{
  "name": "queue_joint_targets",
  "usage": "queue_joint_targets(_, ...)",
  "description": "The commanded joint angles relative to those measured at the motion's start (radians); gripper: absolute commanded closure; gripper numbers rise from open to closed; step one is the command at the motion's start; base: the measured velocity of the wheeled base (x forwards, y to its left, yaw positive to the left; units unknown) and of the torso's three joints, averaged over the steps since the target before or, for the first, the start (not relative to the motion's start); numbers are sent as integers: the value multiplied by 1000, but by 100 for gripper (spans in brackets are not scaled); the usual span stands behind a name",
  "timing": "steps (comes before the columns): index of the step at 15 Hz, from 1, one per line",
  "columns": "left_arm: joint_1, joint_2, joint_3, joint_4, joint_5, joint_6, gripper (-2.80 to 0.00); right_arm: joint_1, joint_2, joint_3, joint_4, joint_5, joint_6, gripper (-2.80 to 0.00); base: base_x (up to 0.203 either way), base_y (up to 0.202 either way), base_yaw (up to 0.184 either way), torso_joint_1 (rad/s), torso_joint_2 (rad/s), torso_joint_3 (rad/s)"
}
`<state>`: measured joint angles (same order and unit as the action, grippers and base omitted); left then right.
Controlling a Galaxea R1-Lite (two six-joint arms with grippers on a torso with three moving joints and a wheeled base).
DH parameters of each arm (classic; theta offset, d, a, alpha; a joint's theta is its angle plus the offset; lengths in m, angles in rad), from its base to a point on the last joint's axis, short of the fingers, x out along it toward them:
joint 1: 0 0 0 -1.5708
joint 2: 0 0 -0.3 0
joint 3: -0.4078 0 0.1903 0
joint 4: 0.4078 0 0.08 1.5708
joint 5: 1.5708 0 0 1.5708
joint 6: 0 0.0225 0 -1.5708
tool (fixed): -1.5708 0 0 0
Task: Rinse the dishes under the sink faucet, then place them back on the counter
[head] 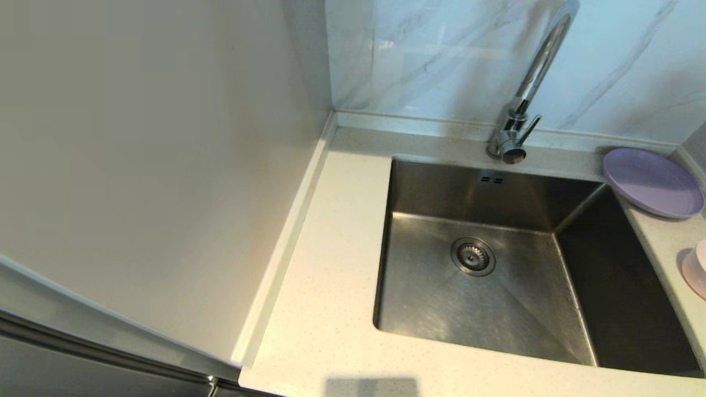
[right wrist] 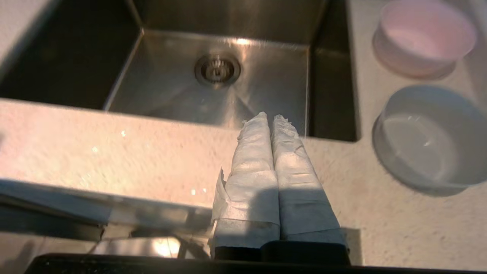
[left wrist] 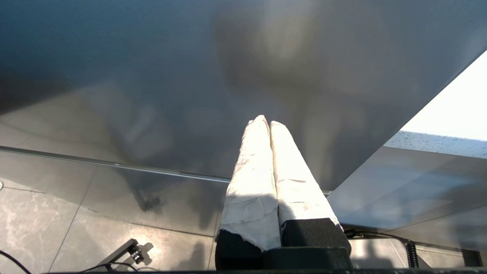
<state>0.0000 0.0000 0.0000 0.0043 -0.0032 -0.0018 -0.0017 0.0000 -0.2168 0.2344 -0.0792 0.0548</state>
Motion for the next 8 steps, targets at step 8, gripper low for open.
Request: queue_joint_targets(8,0,0,0,0,0,0,0,2,3,215,-246,46,-191,0,0,0,0,0,0,0)
